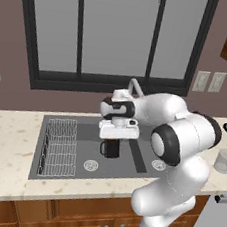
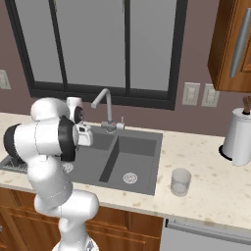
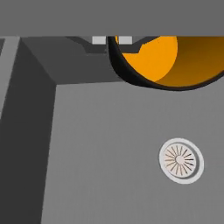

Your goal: Move any existing items from the left basin to the right basin for drying. Then move the glass cup from the counter to the left basin of the sink for washing.

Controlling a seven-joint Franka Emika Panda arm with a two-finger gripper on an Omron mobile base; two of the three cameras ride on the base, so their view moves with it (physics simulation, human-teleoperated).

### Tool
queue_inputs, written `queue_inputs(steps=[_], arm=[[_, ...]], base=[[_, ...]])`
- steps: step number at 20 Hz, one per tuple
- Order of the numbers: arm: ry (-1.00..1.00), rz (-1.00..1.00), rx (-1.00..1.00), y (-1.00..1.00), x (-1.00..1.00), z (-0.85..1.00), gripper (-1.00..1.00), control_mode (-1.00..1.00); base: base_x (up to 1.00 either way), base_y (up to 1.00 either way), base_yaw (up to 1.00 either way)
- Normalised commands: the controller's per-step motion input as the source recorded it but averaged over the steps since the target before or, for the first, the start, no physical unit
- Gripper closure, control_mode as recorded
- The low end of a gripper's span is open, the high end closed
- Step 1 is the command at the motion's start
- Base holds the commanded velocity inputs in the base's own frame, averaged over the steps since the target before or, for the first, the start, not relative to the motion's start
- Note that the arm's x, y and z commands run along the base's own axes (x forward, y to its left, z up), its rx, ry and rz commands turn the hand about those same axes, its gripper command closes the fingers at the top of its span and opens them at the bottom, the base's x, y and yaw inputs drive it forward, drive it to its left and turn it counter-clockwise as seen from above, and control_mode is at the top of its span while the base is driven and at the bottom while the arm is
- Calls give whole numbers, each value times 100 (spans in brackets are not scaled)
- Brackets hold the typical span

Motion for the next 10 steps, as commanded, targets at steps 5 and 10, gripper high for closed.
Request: queue_inputs(steps=[5, 10], arm=[[-13, 0, -7, -38, -71, 72, 100, -100], [-14, 0, -10, -75, -85, 30, 100, -100]], base=[[0, 0, 0], [0, 0, 0]])
